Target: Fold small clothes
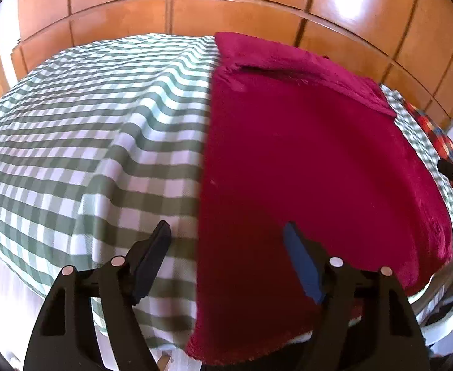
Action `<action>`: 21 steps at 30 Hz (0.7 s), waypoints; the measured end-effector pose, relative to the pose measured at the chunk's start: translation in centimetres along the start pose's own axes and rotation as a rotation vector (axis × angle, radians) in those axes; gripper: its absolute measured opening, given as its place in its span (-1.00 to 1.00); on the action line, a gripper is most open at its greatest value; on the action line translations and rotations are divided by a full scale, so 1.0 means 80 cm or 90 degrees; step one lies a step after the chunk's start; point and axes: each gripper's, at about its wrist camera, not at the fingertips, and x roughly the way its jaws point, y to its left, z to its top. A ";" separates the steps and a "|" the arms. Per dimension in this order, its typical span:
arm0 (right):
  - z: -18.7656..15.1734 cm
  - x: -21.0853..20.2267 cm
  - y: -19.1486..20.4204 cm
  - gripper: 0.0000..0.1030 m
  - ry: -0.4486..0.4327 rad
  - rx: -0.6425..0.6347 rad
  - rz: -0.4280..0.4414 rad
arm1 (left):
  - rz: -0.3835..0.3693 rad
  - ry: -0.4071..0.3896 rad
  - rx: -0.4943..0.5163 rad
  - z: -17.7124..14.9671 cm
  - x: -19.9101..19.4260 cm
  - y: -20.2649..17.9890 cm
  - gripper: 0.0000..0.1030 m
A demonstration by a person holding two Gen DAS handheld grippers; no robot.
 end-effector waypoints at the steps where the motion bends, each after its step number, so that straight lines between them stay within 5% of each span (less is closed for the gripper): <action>1: -0.002 0.000 -0.001 0.90 0.001 -0.001 -0.002 | -0.004 0.002 0.007 -0.003 0.000 -0.002 0.39; 14: -0.015 0.002 -0.010 0.90 0.021 0.000 -0.023 | 0.005 -0.004 0.032 -0.016 0.002 -0.012 0.35; 21: -0.044 0.027 -0.052 0.90 0.109 0.078 0.030 | 0.003 0.001 0.037 -0.017 0.003 -0.011 0.38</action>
